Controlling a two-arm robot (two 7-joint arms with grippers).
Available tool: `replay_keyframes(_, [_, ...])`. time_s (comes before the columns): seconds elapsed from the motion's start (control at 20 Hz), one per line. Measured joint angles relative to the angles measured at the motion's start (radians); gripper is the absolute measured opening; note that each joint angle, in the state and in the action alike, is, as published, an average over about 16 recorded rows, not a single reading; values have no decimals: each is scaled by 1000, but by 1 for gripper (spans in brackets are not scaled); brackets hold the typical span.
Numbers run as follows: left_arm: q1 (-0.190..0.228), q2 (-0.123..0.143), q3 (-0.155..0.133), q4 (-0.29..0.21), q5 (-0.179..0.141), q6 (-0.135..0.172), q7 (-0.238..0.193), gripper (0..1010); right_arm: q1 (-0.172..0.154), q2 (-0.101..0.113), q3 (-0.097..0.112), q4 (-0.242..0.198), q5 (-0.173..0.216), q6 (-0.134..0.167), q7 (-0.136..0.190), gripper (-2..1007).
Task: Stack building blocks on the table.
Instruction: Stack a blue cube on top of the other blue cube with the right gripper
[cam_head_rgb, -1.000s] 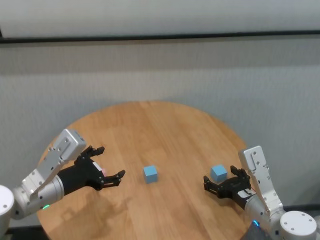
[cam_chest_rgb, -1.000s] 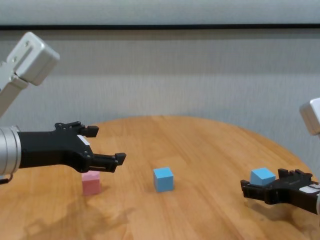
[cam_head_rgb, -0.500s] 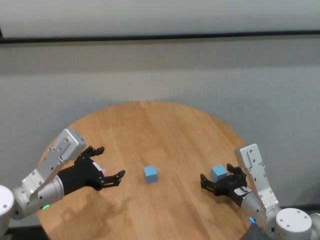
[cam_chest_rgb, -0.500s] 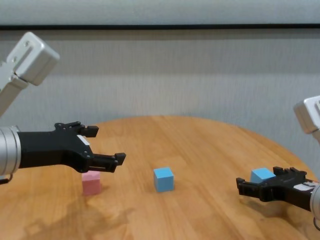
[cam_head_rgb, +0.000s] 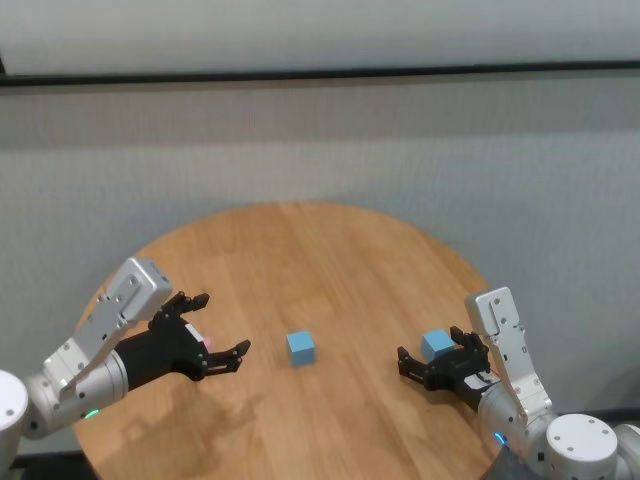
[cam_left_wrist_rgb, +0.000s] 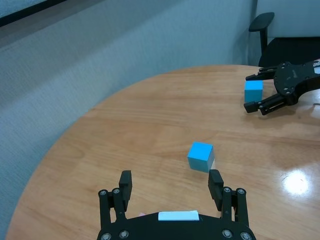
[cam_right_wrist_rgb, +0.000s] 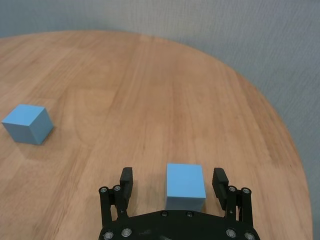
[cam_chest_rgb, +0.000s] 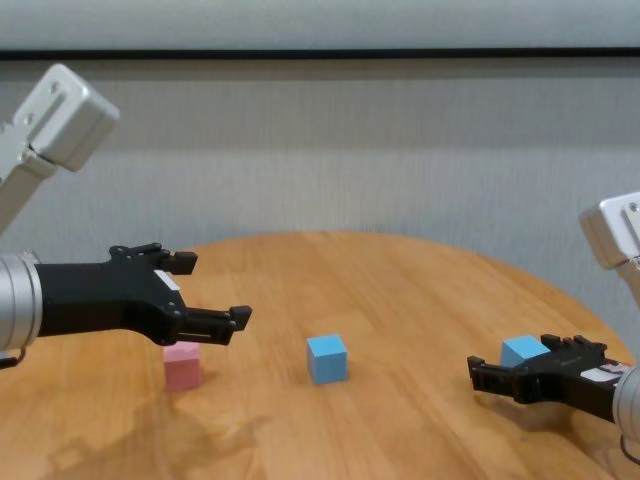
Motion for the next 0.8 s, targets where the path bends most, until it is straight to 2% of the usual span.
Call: replay_keyframes(0.8, [0,0,0,0,0,0,0,1003,9,-26,28,34,-28,-6,3,1004])
